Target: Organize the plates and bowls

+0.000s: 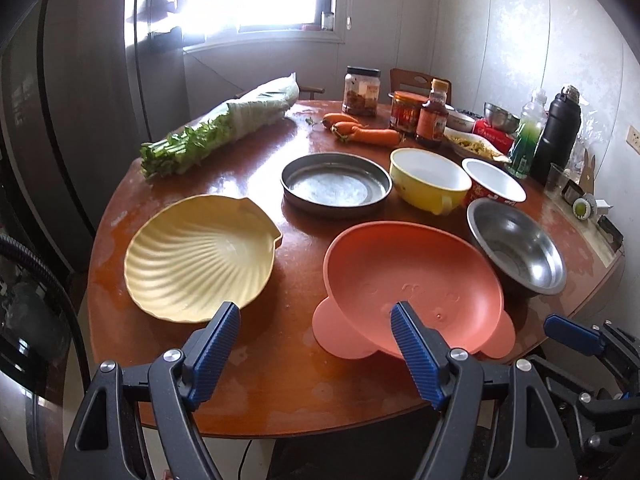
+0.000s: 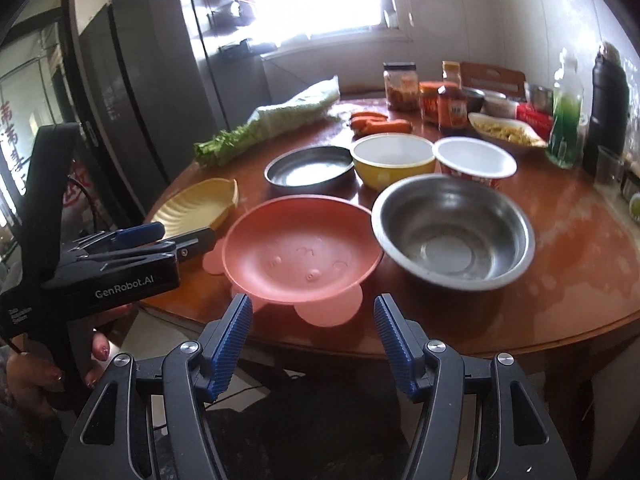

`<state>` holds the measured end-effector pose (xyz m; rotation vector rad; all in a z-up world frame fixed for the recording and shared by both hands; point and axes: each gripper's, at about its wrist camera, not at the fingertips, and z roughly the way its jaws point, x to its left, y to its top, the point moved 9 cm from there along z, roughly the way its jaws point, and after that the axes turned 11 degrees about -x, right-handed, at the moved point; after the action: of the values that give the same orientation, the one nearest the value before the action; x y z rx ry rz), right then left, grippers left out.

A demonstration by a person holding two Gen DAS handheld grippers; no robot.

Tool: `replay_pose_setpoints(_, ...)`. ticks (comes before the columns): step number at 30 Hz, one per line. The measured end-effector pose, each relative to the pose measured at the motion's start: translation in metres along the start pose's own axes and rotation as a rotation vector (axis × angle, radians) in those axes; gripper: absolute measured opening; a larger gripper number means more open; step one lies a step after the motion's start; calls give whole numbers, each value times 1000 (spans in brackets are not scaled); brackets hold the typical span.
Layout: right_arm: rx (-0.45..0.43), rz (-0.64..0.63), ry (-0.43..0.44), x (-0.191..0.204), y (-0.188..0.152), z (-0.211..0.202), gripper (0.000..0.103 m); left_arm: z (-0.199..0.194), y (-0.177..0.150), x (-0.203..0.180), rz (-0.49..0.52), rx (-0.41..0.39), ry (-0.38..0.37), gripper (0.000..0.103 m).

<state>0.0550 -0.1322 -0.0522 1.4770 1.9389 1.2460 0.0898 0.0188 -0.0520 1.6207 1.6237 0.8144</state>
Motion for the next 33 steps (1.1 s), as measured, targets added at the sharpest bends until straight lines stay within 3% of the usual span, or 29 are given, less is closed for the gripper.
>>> replay_pose_setpoints(10, 23, 71, -26, -14, -2, 27, 65, 26, -10, -3, 6, 48, 8, 77)
replay_pose_setpoints(29, 54, 19, -40, -16, -1, 63, 56, 53, -22, -17, -3, 89, -39, 77)
replay_pose_setpoints(32, 51, 1, -49, -18, 0, 65, 50, 53, -21, -21, -15, 74, -52, 72)
replay_pose_setpoints(33, 52, -9, -53, -18, 1, 66, 49, 53, -21, -23, -12, 73, -55, 66)
